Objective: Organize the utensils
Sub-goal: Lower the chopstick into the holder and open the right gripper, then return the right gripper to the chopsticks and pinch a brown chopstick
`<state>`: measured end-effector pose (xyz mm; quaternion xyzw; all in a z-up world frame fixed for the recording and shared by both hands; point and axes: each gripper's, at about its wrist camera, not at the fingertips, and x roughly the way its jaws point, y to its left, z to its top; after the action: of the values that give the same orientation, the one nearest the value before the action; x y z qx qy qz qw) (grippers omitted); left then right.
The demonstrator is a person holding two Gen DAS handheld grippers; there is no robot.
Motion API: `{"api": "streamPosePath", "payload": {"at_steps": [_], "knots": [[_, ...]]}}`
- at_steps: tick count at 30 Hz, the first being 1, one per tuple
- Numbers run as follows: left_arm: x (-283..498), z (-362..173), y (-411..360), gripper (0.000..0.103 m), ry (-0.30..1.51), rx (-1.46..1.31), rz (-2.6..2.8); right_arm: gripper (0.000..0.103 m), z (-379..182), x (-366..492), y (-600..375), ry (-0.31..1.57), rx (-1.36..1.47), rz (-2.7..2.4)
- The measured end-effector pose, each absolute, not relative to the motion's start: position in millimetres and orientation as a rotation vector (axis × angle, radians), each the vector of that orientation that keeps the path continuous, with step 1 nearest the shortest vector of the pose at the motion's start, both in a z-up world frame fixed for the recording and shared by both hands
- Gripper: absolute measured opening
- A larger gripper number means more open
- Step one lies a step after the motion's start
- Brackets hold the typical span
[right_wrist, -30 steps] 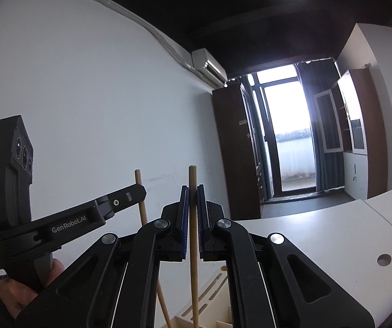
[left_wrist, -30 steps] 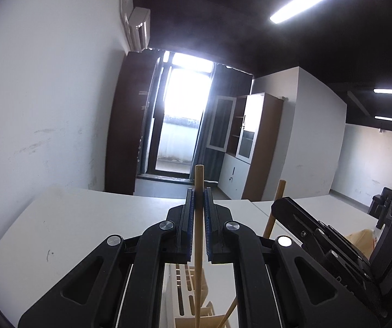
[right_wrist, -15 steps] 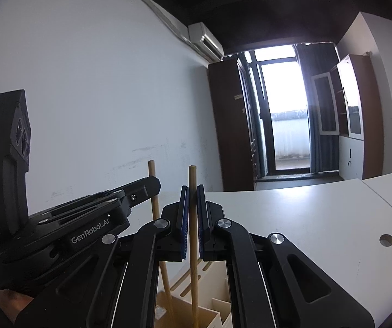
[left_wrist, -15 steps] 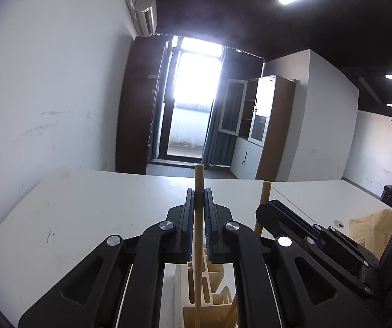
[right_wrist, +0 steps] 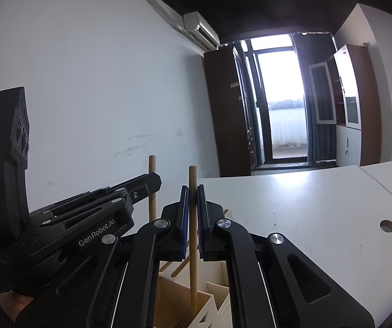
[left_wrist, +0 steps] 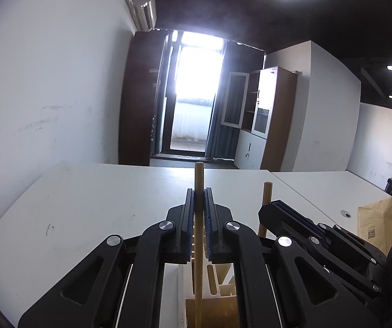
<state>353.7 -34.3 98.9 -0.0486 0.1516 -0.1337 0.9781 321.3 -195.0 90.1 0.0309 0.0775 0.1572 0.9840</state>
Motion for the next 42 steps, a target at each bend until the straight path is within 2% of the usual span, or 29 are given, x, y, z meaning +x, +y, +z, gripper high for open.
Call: {"api": "streamPosePath", "payload": {"at_steps": [16,17,18,19,20,21,22,23,24,25,27,28,34,42], "knots": [[352,94,-21,0.008,0.345,-0.094,-0.284,0.007,91,325,-200,0.197,0.081,0.363],[351,94,-20,0.009,0.347,-0.096,-0.283,0.007,90,323,-200,0.2,0.082,0.363],[350,95,-19,0.016,0.351,-0.096,-0.281,0.007,90,320,-202,0.195,0.089,0.365],[348,98,-18,0.028,0.351,-0.094,-0.277,0.007,92,318,-203,0.191,0.098,0.369],[347,101,-15,0.034,0.347,-0.094,-0.274,0.008,94,314,-204,0.185,0.104,0.373],[343,102,-13,0.046,0.339,-0.094,-0.27,0.012,97,309,-206,0.174,0.107,0.37],[337,103,-12,0.054,0.331,-0.092,-0.268,0.028,101,304,-208,0.162,0.111,0.365],[332,107,-10,0.058,0.325,-0.087,-0.263,0.038,105,298,-210,0.146,0.12,0.362],[326,109,-7,0.067,0.321,-0.079,-0.257,0.056,109,291,-213,0.129,0.133,0.36],[320,110,-4,0.077,0.316,-0.07,-0.25,0.062,113,285,-216,0.116,0.144,0.354],[306,112,3,0.092,0.311,-0.043,-0.22,0.067,117,272,-219,0.111,0.148,0.342],[300,111,7,0.095,0.313,-0.036,-0.207,0.073,117,265,-220,0.111,0.142,0.339],[256,92,22,0.097,0.413,-0.015,-0.192,0.084,101,222,-217,0.187,0.106,0.348],[208,13,24,0.097,0.694,-0.018,-0.244,0.085,36,181,-220,0.406,0.112,0.313]]}}
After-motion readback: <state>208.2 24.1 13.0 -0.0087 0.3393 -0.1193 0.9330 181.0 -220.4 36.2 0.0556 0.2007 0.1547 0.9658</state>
